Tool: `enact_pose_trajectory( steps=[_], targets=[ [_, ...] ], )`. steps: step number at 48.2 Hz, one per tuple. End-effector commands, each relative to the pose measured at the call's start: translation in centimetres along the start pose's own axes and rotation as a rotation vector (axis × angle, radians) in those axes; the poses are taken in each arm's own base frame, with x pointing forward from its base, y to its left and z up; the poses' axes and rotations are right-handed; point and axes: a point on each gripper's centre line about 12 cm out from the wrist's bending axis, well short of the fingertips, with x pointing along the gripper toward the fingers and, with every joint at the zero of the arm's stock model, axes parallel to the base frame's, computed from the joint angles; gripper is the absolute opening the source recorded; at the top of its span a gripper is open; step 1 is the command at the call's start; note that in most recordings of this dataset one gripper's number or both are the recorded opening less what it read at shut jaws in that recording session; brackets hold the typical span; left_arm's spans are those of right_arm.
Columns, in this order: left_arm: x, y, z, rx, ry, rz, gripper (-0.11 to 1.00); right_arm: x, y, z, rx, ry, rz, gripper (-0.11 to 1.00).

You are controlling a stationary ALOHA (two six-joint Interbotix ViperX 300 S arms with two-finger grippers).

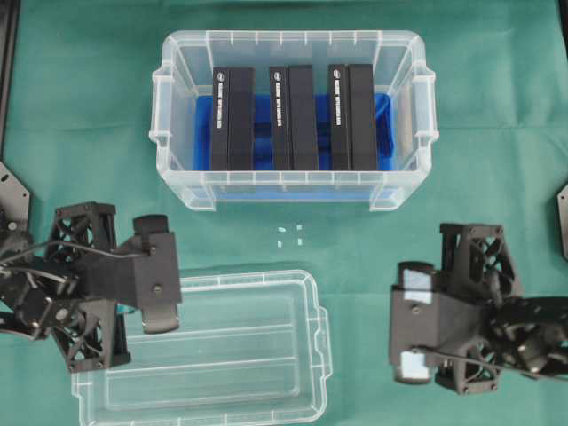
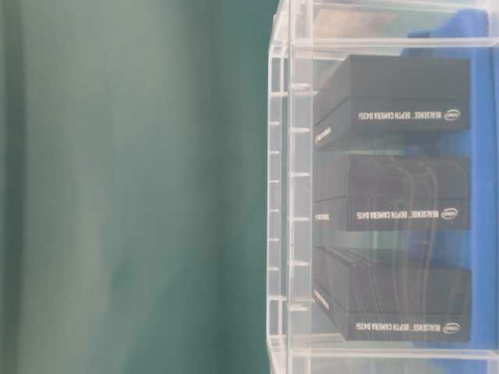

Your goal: Clamp the lid of the box with both arms, then lift and open it.

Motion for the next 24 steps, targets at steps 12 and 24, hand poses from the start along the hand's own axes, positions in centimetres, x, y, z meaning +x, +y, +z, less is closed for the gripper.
enact_pose_trajectory(
  steps=[12, 24],
  targets=[
    [-2.8, 2.6, 0.9, 0.002, -0.150, -0.026, 0.01, -3.4, -2.8, 1.6, -0.022, -0.214, -0.008, 0.00],
    [-4.9, 4.5, 2.5, 0.051, -0.329, -0.075, 0.01, -5.3, -4.7, 2.0, -0.041, -0.365, 0.006, 0.00]
  ],
)
